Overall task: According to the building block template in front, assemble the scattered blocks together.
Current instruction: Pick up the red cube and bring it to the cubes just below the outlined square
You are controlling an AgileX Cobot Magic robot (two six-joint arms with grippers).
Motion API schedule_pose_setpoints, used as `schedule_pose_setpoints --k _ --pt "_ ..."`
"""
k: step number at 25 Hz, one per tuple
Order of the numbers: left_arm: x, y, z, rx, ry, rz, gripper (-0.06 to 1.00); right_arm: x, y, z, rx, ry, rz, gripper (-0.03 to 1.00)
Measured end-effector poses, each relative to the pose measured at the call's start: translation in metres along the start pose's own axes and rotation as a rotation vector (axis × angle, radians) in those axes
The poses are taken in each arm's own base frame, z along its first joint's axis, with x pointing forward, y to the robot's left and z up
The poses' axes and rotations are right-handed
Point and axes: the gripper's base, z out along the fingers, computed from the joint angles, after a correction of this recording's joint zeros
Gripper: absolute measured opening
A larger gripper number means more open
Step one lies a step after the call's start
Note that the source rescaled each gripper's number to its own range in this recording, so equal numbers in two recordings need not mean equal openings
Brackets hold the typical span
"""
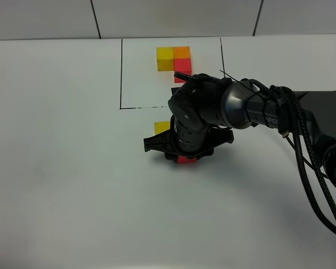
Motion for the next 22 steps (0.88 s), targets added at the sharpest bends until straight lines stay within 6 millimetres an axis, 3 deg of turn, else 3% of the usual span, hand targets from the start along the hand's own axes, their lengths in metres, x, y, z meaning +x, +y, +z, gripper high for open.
schedule_pose_setpoints --k 15,17,22 --pt "0.0 0.0 0.0 0.0 0.0 0.0 0.73 -0.0009 -0.0005 0.001 -0.018 0.009 -0.011 0.05" --pt "0.0 0.0 0.0 0.0 0.0 0.0 0.73 -0.001 -0.0003 0.0016 -0.02 0.006 -0.033 0.14" --pt "0.0 0.0 0.0 0.0 0.0 0.0 0.73 -0.0028 -0.0017 -0.0012 -0.03 -0.008 -0.07 0.57"
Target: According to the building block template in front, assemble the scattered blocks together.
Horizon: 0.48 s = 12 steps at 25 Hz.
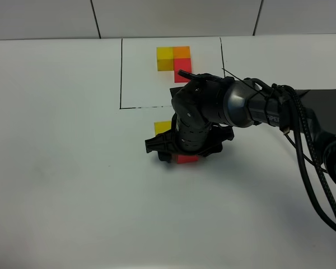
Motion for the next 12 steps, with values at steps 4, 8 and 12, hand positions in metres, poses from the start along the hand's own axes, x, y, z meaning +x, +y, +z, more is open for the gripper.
schedule_pose_setpoints --k 4,8,12 --pt "0.0 0.0 0.0 0.0 0.0 0.0 0.73 -0.004 -0.001 -0.015 -0.017 -0.031 -0.053 0.87" --pt "0.0 0.0 0.0 0.0 0.0 0.0 0.73 -0.01 0.0 -0.044 -0.052 -0.091 -0.112 0.99" --pt "0.0 0.0 0.0 0.0 0.0 0.0 0.73 -0.014 0.0 -0.078 -0.102 -0.147 -0.14 1.0"
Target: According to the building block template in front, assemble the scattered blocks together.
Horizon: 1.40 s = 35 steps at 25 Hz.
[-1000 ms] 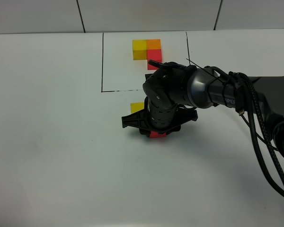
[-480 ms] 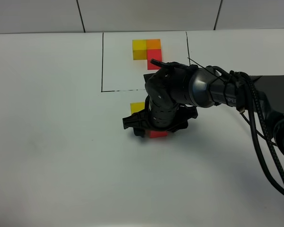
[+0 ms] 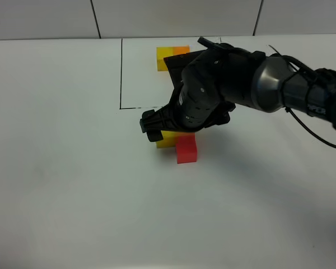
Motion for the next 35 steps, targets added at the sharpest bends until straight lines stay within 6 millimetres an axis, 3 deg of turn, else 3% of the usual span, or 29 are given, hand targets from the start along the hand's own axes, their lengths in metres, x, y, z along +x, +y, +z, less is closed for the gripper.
schedule_pose_setpoints --k 3,6,14,16,20,27,35 --pt "0.0 0.0 0.0 0.0 0.0 0.0 0.73 -0.008 -0.015 -0.015 0.003 -0.018 -0.016 1.0" --pt "0.0 0.0 0.0 0.0 0.0 0.0 0.73 -0.017 -0.049 -0.017 0.043 -0.005 -0.029 1.0" --pt "0.0 0.0 0.0 0.0 0.0 0.0 0.73 -0.036 -0.174 -0.024 0.052 -0.021 0.097 0.98" --pt "0.0 0.0 0.0 0.0 0.0 0.0 0.73 -0.036 -0.205 -0.033 0.065 -0.039 0.116 0.98" --pt "0.0 0.0 0.0 0.0 0.0 0.0 0.73 -0.033 -0.243 -0.068 0.108 -0.093 0.135 0.97" --pt "0.0 0.0 0.0 0.0 0.0 0.0 0.73 -0.01 -0.259 -0.154 0.2 -0.249 0.126 0.97" --pt "0.0 0.0 0.0 0.0 0.0 0.0 0.73 0.071 -0.24 -0.227 0.271 -0.392 0.153 0.96"
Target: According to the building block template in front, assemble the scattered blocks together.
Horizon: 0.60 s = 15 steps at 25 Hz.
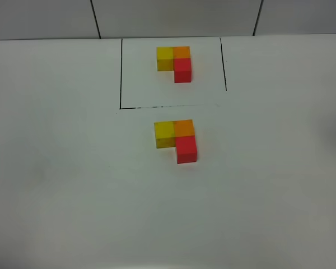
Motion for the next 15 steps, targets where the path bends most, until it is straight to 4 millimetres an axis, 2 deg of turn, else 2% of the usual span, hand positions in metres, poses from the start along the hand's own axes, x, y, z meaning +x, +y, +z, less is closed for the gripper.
schedule_pose_setpoints --k 4,8,15 --pt "0.0 0.0 0.0 0.0 0.0 0.0 0.73 0.033 0.008 -0.049 0.01 -0.101 0.024 0.96" --pt "0.0 0.0 0.0 0.0 0.0 0.0 0.73 0.075 0.017 -0.094 0.011 -0.174 0.061 0.96" --pt "0.0 0.0 0.0 0.0 0.0 0.0 0.73 0.146 0.027 -0.141 0.041 -0.268 0.113 0.96"
